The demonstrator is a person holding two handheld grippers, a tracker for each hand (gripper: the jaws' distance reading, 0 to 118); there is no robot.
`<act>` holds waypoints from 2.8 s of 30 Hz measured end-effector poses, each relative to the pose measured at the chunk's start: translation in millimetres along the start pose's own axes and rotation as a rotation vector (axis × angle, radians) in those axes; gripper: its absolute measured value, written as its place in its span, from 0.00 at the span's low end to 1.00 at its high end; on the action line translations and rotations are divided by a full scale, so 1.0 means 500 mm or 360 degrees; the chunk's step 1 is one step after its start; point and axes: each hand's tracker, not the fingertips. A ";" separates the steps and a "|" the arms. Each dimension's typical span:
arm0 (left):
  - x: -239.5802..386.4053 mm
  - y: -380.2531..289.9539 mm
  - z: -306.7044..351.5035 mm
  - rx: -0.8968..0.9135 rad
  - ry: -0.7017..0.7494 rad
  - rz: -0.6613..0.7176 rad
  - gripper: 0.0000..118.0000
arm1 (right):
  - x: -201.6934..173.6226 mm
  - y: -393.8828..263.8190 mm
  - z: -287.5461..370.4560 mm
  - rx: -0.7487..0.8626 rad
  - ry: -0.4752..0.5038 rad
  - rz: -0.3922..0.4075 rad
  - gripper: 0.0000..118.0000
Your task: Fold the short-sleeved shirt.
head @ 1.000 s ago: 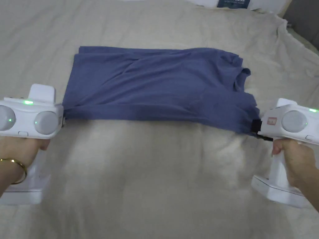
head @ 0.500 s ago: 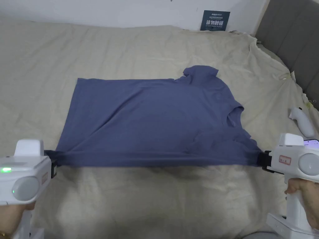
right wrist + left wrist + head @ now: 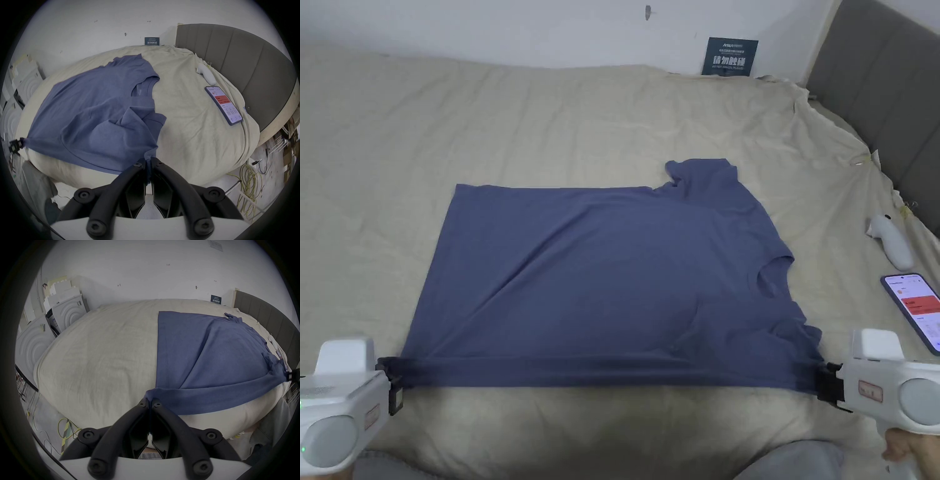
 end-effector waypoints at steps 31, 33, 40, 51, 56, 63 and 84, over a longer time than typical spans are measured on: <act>0.098 0.190 0.169 0.0915 -0.0131 0.0146 0.89 | -0.082 0.104 0.226 0.1138 -0.0042 -0.0116 0.93; 0.112 0.171 0.172 0.0938 -0.0138 0.0091 0.73 | -0.103 0.089 0.227 0.1145 -0.0012 -0.0067 0.85; 0.121 0.146 0.171 0.0957 -0.0150 0.0100 0.02 | -0.121 0.068 0.209 0.1124 0.0036 -0.0030 0.06; 0.122 0.133 0.169 0.0915 -0.0208 0.0069 0.00 | -0.129 0.067 0.202 0.1081 0.0083 -0.0072 0.00; 0.123 0.131 0.171 0.0905 -0.0208 0.0071 0.00 | -0.116 0.084 0.194 0.0947 0.0087 -0.0071 0.00; 0.126 0.131 0.170 0.0889 -0.0201 0.0072 0.00 | -0.075 0.094 0.148 0.0620 0.0103 -0.0102 0.12; 0.134 0.117 0.149 0.0801 -0.0208 0.0063 0.00 | -0.066 -0.003 -0.039 0.0032 -0.0040 0.0034 0.24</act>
